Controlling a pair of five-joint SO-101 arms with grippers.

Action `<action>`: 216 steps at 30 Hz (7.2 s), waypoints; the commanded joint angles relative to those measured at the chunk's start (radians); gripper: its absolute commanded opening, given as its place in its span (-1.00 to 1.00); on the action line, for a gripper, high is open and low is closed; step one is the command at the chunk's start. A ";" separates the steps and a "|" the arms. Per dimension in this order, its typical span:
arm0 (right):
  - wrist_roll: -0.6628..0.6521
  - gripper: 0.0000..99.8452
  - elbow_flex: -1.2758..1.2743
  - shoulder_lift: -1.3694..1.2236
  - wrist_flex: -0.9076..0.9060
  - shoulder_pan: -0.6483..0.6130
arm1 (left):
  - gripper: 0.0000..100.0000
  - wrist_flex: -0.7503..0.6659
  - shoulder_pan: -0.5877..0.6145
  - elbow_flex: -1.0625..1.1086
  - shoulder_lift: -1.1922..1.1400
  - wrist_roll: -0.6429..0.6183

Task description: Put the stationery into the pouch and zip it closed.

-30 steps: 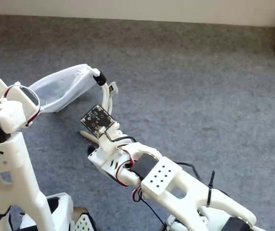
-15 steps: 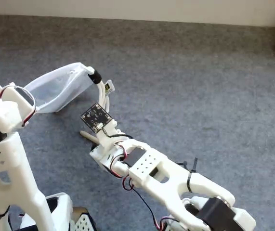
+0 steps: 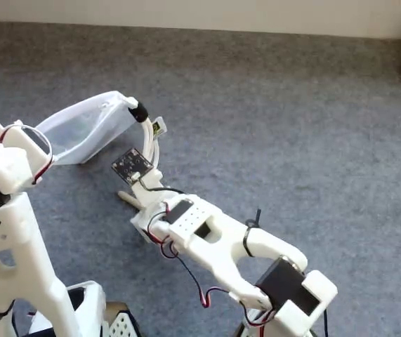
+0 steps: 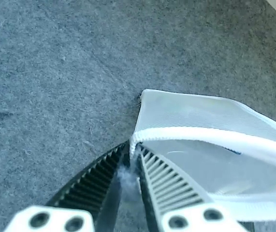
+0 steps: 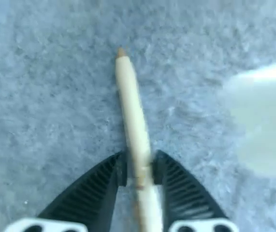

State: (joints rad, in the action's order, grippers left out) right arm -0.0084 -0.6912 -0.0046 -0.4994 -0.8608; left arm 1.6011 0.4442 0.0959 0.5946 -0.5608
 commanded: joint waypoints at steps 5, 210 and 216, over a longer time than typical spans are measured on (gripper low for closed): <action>-0.190 -0.99 0.145 0.019 -0.266 0.015 | -0.98 0.002 0.015 0.010 0.002 -0.009; 0.259 -0.67 -0.323 0.716 0.694 -0.018 | -0.98 -0.003 -0.157 0.031 0.002 0.063; 0.141 -0.67 -0.308 0.912 0.458 -0.018 | -0.98 -0.003 -0.157 0.031 0.002 0.063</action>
State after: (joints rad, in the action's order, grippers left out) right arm 0.1757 -1.0273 0.8163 0.0529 -0.8792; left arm 1.6011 0.2846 0.1189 0.5961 -0.5071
